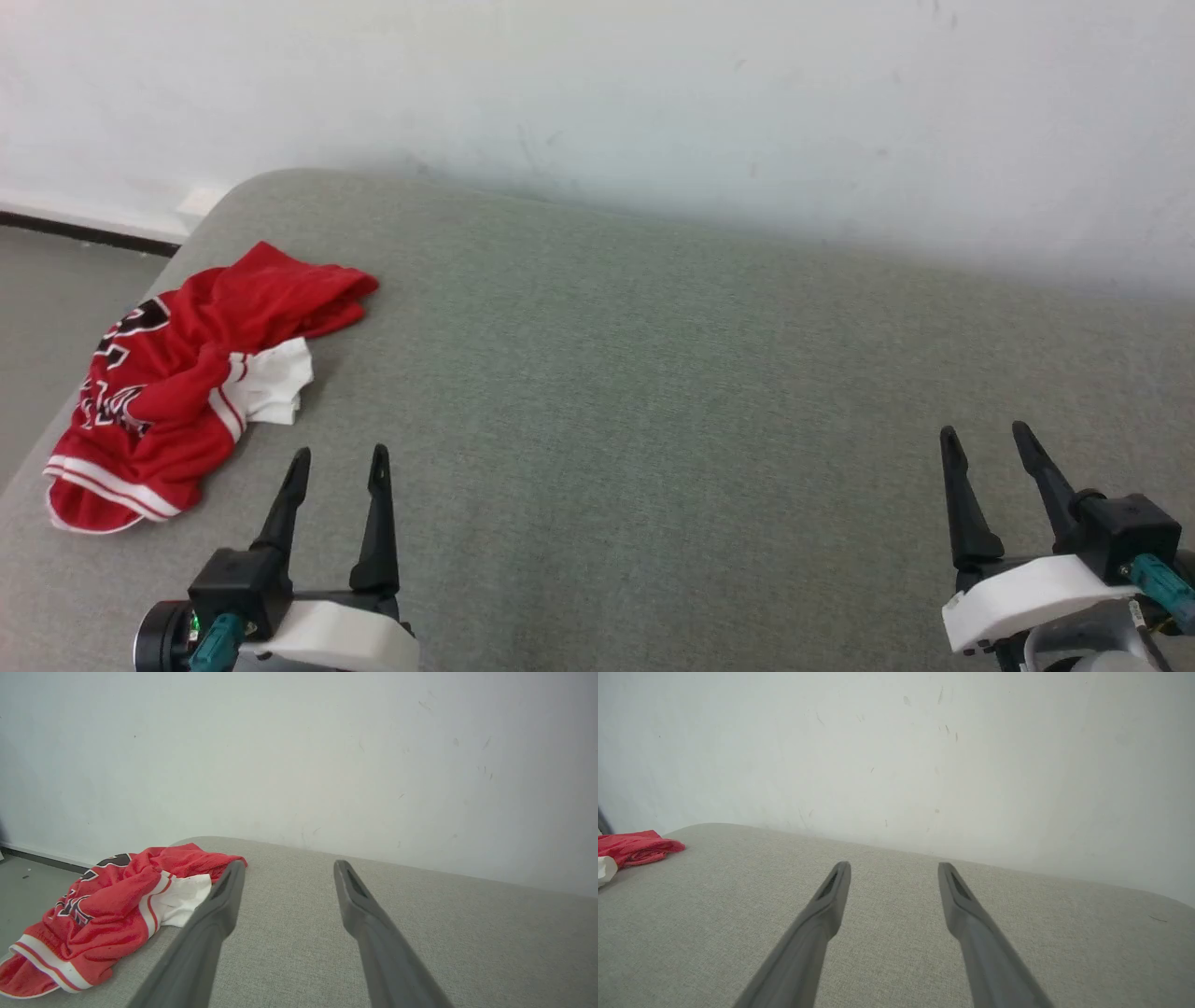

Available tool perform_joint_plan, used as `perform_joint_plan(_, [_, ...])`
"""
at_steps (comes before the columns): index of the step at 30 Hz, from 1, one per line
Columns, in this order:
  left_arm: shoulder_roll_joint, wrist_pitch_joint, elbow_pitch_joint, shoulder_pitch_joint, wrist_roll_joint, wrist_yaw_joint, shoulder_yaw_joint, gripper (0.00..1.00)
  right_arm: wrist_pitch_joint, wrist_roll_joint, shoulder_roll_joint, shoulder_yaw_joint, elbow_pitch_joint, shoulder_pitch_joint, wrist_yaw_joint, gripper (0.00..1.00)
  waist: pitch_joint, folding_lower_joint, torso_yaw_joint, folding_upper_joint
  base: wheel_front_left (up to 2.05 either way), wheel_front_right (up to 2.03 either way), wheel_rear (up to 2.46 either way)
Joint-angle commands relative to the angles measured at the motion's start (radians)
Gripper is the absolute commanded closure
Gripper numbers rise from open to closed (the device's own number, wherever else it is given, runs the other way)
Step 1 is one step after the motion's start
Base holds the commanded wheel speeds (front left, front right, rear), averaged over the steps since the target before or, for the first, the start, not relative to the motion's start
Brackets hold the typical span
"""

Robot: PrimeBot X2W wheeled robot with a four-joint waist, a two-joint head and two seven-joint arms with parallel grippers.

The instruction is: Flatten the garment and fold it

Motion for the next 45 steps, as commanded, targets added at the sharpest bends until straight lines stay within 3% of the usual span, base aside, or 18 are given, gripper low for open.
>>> perform_joint_plan(1, [-0.002, -0.011, -0.004, 0.014, -0.006, -0.007, 0.007, 0.0, -0.011, 0.008, 0.001, -0.001, 0.007, 0.01, -0.001, 0.0, -0.009, 0.0, 0.034, 0.0, 0.0, 0.0, 0.0])
perform_joint_plan(35, [-0.003, -0.08, -0.002, 0.043, -0.065, -0.032, 0.04, 0.0, -0.08, -0.002, 0.002, 0.017, 0.083, 0.004, -0.001, 0.0, -0.011, 0.0, 0.346, 0.0, 0.0, 0.0, 0.0])
perform_joint_plan(45, [-0.004, -0.093, -0.002, 0.056, -0.072, -0.039, 0.049, 0.0, -0.093, -0.008, 0.002, 0.017, 0.096, 0.002, -0.001, 0.0, -0.015, 0.0, 0.375, 0.0, 0.0, 0.0, 0.0])
